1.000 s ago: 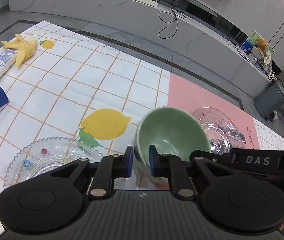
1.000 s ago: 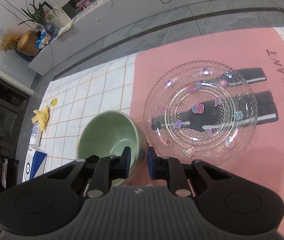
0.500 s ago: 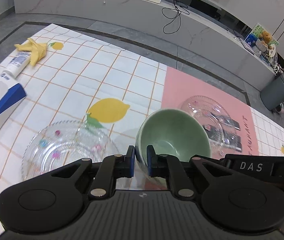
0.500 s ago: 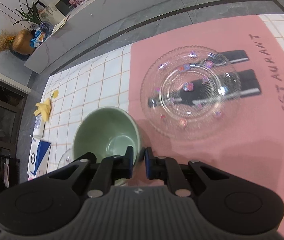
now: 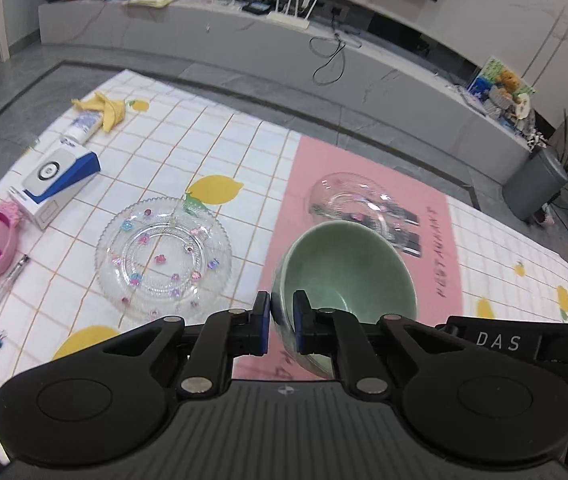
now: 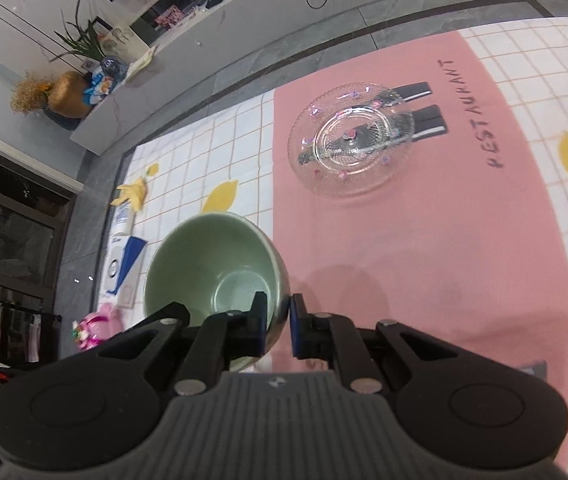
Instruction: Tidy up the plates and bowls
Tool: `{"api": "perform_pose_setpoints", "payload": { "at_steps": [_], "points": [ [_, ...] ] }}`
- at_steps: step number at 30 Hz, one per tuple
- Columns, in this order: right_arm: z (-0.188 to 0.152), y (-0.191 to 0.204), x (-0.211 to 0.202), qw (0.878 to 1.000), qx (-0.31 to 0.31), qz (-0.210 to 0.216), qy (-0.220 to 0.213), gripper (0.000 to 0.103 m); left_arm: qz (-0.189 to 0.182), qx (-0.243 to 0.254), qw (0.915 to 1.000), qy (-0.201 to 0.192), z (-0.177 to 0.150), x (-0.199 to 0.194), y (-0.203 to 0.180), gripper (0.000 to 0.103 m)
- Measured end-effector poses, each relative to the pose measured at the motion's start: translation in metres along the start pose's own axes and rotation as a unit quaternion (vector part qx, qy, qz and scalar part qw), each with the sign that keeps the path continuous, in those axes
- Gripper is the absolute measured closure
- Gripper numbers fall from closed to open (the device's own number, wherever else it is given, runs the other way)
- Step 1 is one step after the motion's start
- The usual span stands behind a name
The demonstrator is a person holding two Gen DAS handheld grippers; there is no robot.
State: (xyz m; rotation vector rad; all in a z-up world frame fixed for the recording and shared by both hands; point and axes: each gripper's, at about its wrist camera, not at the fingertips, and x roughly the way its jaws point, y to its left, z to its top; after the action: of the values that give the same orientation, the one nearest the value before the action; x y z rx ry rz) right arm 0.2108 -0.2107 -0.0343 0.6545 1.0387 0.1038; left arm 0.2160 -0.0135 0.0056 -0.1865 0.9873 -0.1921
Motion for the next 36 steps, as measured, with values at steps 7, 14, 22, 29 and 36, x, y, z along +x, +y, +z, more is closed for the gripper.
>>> {"api": "perform_pose_setpoints", "payload": {
  "at_steps": [7,14,22,29,36],
  "points": [
    [-0.029,-0.009,-0.065,1.0,0.008,0.016,-0.02,0.094,-0.026,0.001,0.9992,-0.03,-0.032,-0.052,-0.018,0.09],
    [-0.076,-0.027,-0.109,0.998,0.0,0.028,-0.06,0.094,-0.044,-0.02,0.998,-0.041,-0.078,-0.077,-0.025,0.09],
    [-0.12,-0.052,-0.134,0.995,0.009,0.059,-0.084,0.093,-0.055,-0.03,0.9968,-0.049,-0.116,-0.095,-0.022,0.09],
    [-0.149,-0.069,-0.127,0.992,0.037,0.043,-0.115,0.093,-0.057,-0.041,0.9972,-0.025,-0.139,-0.076,-0.02,0.09],
    [-0.156,-0.082,-0.114,0.992,0.044,0.018,-0.114,0.092,-0.075,-0.073,0.9944,0.011,-0.151,-0.052,-0.012,0.09]
  ]
}}
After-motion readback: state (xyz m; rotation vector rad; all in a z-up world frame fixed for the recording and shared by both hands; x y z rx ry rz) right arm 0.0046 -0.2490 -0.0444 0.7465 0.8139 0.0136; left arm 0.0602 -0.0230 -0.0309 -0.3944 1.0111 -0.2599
